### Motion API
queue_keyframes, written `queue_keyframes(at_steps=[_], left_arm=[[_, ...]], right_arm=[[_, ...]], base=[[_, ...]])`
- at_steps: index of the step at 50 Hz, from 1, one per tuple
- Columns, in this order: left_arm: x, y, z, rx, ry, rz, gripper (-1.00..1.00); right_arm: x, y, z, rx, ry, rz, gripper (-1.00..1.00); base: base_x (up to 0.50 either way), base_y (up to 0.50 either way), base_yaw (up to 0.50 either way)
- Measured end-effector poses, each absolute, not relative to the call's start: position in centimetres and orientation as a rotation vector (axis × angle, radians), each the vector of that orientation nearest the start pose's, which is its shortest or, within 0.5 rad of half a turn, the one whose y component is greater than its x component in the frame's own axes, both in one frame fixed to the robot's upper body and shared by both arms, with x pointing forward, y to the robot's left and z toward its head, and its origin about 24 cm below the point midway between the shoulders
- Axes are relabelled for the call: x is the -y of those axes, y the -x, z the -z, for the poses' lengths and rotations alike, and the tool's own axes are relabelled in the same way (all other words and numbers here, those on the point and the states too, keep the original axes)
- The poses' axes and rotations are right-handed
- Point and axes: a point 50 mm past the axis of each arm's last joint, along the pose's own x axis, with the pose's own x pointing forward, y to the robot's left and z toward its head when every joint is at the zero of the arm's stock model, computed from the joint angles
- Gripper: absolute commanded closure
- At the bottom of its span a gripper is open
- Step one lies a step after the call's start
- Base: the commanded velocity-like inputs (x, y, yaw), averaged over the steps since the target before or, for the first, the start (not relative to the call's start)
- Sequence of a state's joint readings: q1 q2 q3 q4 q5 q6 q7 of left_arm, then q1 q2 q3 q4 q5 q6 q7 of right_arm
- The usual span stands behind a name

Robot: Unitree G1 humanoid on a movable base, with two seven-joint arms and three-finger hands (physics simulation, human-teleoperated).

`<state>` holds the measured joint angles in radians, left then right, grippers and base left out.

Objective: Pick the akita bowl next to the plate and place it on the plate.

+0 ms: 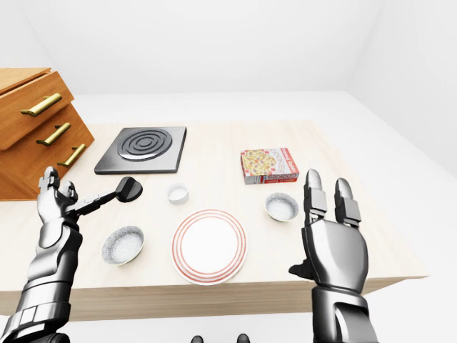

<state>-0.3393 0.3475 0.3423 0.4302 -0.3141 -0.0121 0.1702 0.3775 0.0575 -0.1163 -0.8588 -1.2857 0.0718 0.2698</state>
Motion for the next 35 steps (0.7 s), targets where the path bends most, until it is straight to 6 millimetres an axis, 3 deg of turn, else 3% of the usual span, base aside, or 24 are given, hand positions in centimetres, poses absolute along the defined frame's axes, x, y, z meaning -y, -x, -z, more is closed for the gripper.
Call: queue_keyframes(at_steps=[19,35], left_arm=[[-30.2,-30.0,-6.9,0.024,0.105,-0.519,-1.00],[-30.1,-30.1,-6.7,0.022,0.107,-0.517,-1.00]], right_arm=[[17.9,-16.3,-9.5,-0.073,1.417,0.246,-1.00],[16.6,-17.3,-8.6,-0.036,1.502,0.154,-1.00]], base=[[0.00,0.00,0.00],[0.00,0.00,0.00]])
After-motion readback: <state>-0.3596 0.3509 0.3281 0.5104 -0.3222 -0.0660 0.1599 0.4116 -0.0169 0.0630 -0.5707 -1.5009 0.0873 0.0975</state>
